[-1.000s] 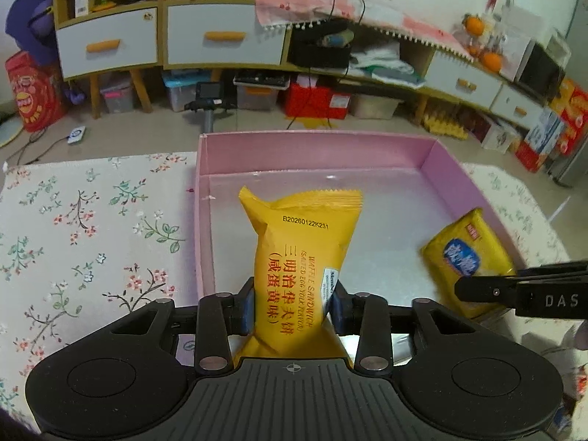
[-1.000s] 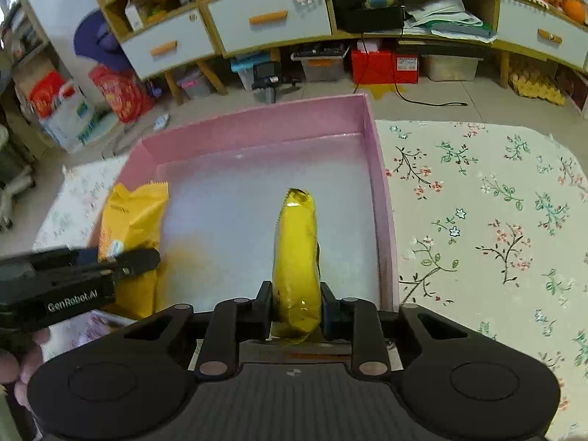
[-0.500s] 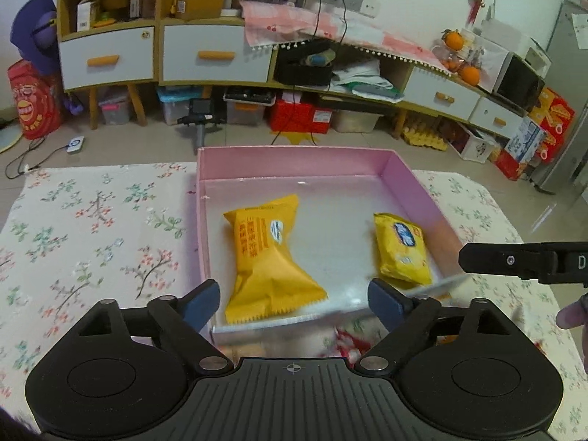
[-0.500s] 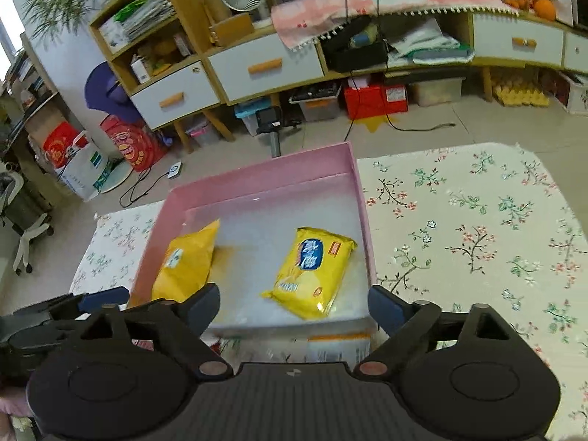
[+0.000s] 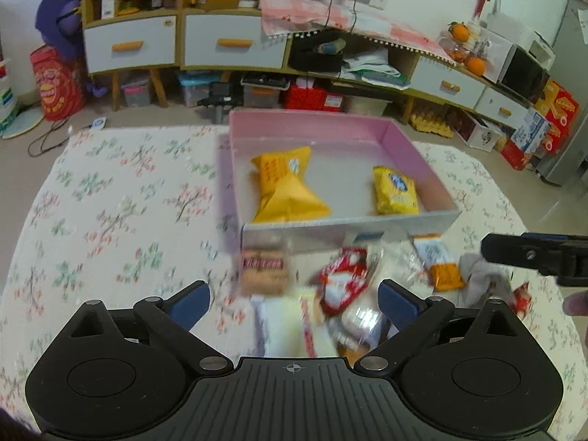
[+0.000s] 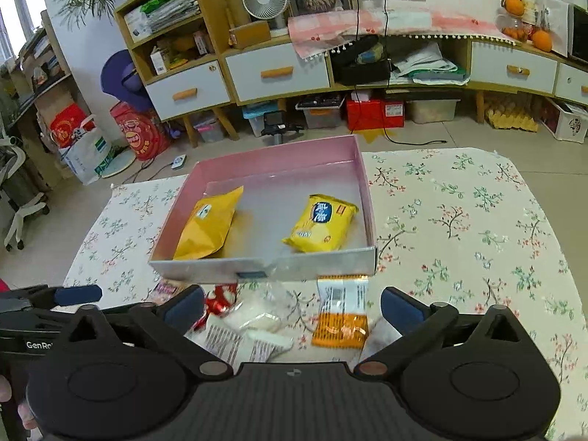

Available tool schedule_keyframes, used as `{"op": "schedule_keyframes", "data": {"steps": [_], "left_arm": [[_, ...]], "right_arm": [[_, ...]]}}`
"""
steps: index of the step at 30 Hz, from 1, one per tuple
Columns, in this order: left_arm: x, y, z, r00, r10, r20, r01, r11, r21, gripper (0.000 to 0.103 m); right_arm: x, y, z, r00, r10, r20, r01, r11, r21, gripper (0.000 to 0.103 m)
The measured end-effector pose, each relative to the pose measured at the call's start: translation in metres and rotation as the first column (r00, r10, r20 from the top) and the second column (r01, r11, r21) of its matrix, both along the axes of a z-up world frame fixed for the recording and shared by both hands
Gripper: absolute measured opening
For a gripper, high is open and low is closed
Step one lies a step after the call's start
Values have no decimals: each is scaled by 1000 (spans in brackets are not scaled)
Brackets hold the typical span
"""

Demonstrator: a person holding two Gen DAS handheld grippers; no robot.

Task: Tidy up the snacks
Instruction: 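Grasp the white wrapped bar with the left gripper while the right grasps a white printed packet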

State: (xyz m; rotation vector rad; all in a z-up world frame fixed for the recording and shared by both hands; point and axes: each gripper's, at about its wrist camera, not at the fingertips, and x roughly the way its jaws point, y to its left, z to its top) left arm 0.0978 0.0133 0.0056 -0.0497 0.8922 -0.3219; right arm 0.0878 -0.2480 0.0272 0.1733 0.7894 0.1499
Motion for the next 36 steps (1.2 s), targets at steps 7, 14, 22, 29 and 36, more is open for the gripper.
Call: {"op": "schedule_keyframes", "data": {"steps": [7,14,22,29,36], "left_arm": [[-14,12,-25,1000,-17,-16,17,999,39,99],[-24,27,-38,999,-27,-18,27,999,23,99],[-29,20,-40,997,-75,6,75,997,-18,97],[-22,3,-48,994,-105,-18,105,994,-7,77],[-15,-3,-54,992,-125,-21,125,992,-2,45]], "right_arm": [[-21,3,-23,998,40,54,-39,999,-32,78],[-29,4,-37,993,104,54,-100,993,-69,78],[-30,14,-42,985,156,71,-156,988,2,78],[-21,27,-55,987,161,11,-161,986,43,75],[-12,26,-67,987,155,-53,-151,986,72,51]]}}
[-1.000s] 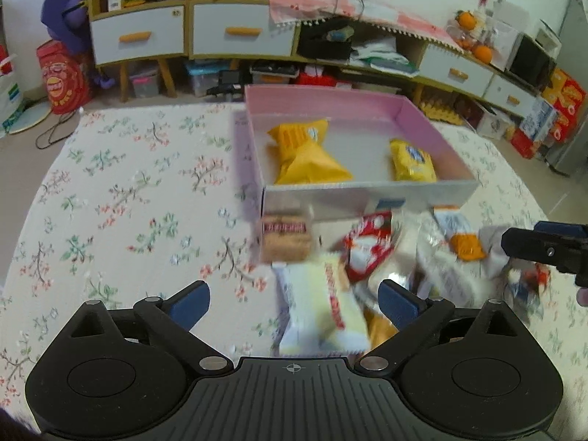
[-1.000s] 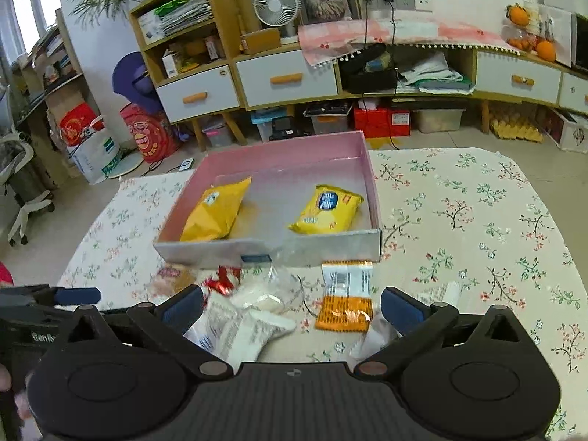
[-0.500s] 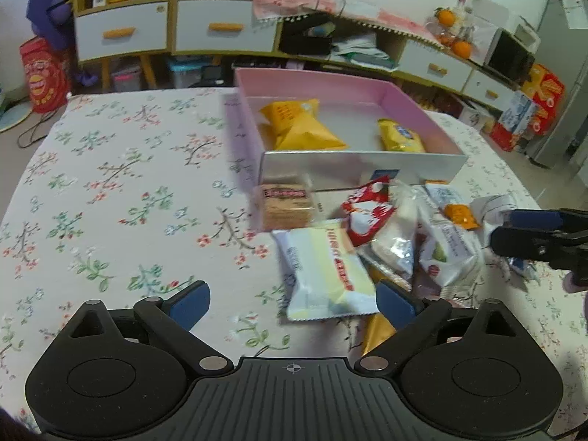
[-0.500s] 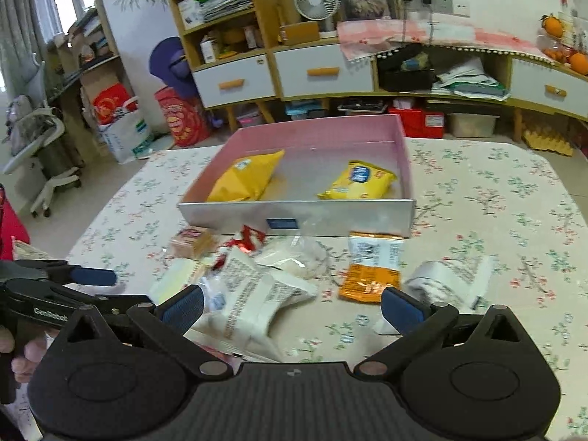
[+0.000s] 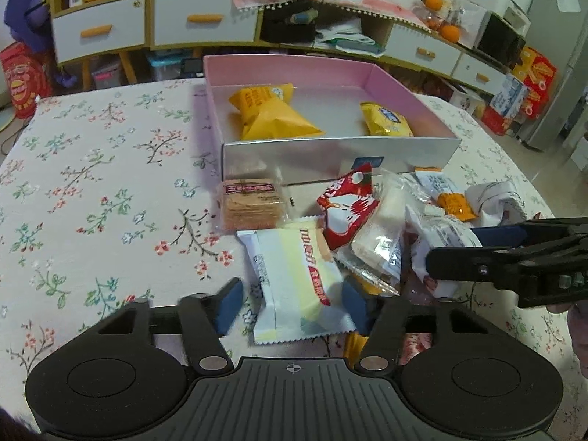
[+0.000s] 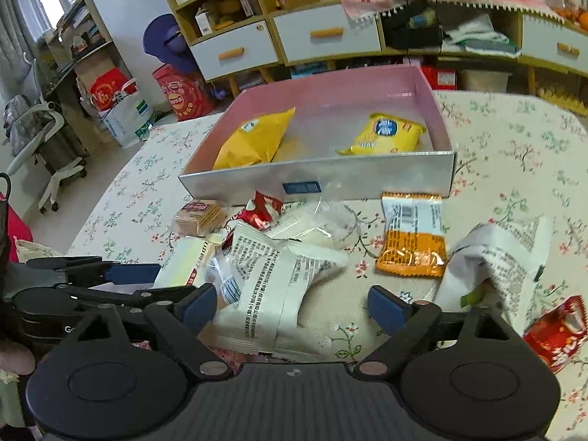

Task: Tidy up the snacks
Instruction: 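Grasp the white wrapped bar with the left gripper while the right grasps a white printed packet, then lower both white packets into the pink box and open both grippers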

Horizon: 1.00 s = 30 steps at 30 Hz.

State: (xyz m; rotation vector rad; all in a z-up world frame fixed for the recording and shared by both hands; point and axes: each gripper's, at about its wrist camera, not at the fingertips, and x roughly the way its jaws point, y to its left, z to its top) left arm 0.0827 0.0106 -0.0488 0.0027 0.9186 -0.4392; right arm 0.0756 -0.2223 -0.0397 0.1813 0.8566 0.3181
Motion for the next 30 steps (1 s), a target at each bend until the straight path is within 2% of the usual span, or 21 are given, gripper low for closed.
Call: {"op": "schedule_keyframes", "data": {"steps": [1,3,6,8,14,15,17,18,19,21,26,30], "left_arm": [[0,1,1,1000,-10,-4,10,1000,-8,38],[1,5,1,1000,-10,-14,10,1000,-9,33],[3,10,3,1000,-6,-28,6,1000,-4,29],[2,13,5,1000,2,-31,-1,1000,24,29],[2,18,12,1000,24,-9,-23,995,96,29],[1,19,14,1000,23,7,-23,995,95,30],[1,21,15,1000,17,20,-18,998,62,39],[1,22,15,1000,17,12,-18,999,31,52],[1,21,14,1000,20,3,-20,1000,10,59],[2,16,10,1000,14,-9,-14,1000,-4,62],[6,0,0,1000,24,9,-25,998,66,66],[7,-6,-1,999,38,29,-40,995,96,65]], "right_arm": [[1,-1,-1,1000,-3,-10,3,1000,7,44],[2,-3,-3,1000,-1,-23,2,1000,17,43],[1,-6,-2,999,11,-30,-10,999,42,35],[1,-8,1,999,23,-26,-22,999,46,30],[0,-13,6,1000,7,-11,-7,1000,7,30],[0,-15,7,1000,3,-13,-3,1000,10,30],[1,-16,7,1000,1,-19,-1,1000,17,32],[1,-17,8,1000,1,-21,0,1000,19,35],[1,-17,9,1000,-1,-23,2,1000,23,40],[2,-18,9,1000,-14,-27,15,999,32,46],[7,-20,4,997,-27,-73,33,997,76,46],[9,-18,0,995,-33,-94,41,996,82,46]]}}
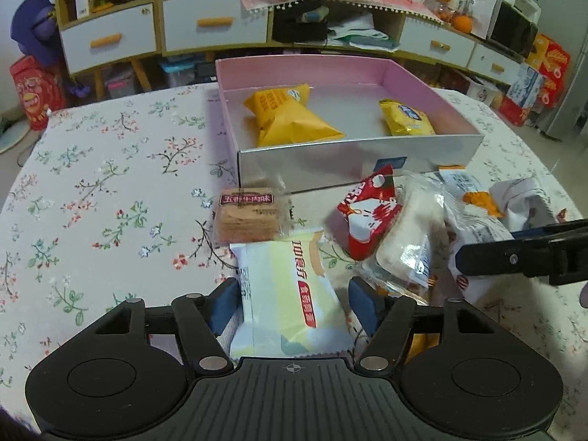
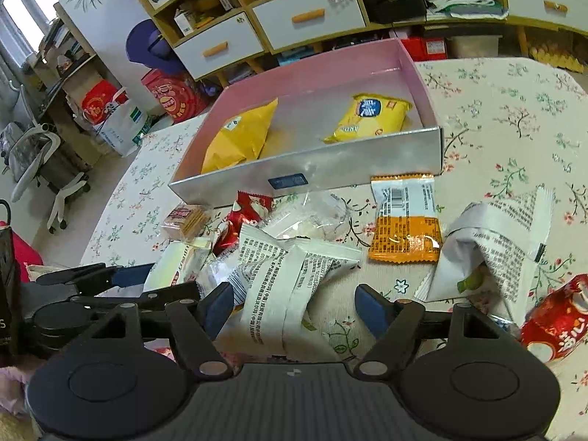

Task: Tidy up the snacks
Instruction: 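Lower both white packets into the pink box and open both grippers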

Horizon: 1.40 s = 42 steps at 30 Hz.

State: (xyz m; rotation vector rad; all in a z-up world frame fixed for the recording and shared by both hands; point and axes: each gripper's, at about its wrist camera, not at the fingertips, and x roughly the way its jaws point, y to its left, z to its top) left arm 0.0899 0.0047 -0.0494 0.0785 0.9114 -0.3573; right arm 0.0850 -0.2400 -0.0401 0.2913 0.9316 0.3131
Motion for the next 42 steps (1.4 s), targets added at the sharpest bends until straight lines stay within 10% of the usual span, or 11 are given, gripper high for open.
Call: {"op": "schedule_keyframes", "data": {"steps": [8,25,42], "left_arm": [[0,1,2,1000,23,11,-23,998,57,44],[-9,15,17,994,55,-97,-60,997,-47,44],[0,-10,70,998,66,10,-64,989,-131,44]], "right_arm": [[2,3,-2,1000,21,-13,-20,999,38,8],[6,2,17,1000,5,-24,-4,1000,30,3],[27,-10,62,992,-102,69,95,991,98,3]]}}
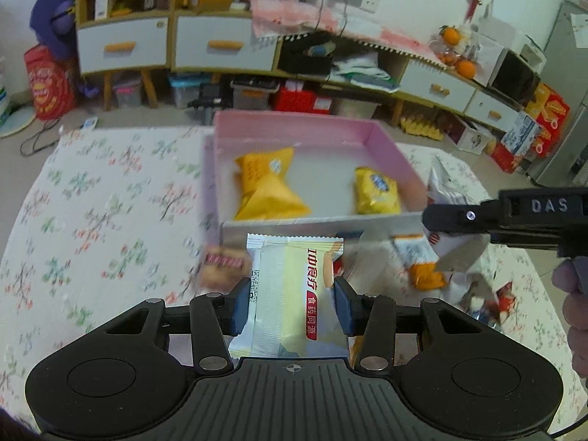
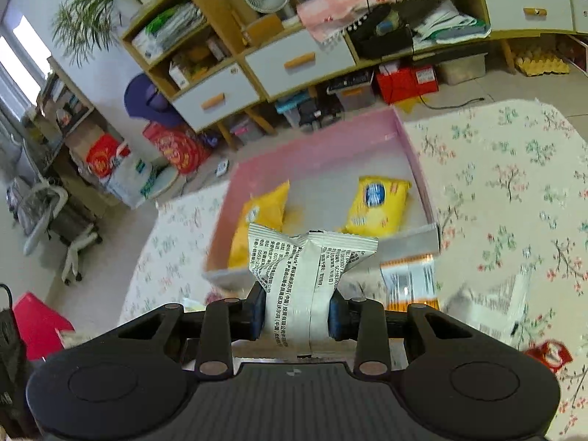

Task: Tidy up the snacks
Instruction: 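Lower both white packets into the pink box and open both grippers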

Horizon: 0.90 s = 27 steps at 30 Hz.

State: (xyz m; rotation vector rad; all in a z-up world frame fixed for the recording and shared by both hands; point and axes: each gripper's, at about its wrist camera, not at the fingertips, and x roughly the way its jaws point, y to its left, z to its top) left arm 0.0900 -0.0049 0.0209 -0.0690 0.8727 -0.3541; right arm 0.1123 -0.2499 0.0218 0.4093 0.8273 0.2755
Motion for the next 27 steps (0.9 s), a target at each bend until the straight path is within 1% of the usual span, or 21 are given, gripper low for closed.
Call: {"op": "schedule_keyframes", "data": {"steps": [8,13,19,23,27], "left_arm": [[41,-29,9,999,-30,33,30,999,-15,44],[66,-52,9,996,-71,55,71,997,4,44],[96,-74,-7,993,-100,57,98,995,30,44],[115,-81,-20,995,-95,40,93,994,54,44],[127,-86,-26,994,-100,42,98,993,67,44]], "right_arm": [[38,-17,5,999,-42,34,43,999,-27,3],[70,-28,1,999,-34,41,35,999,-18,3],[105,-38,-7,999,-28,37,30,999,-43,3],[126,-39,-16,1000,-12,22,13,998,-62,3],[142,-36,-24,1000,1,9,-1,998,-69,3]]}}
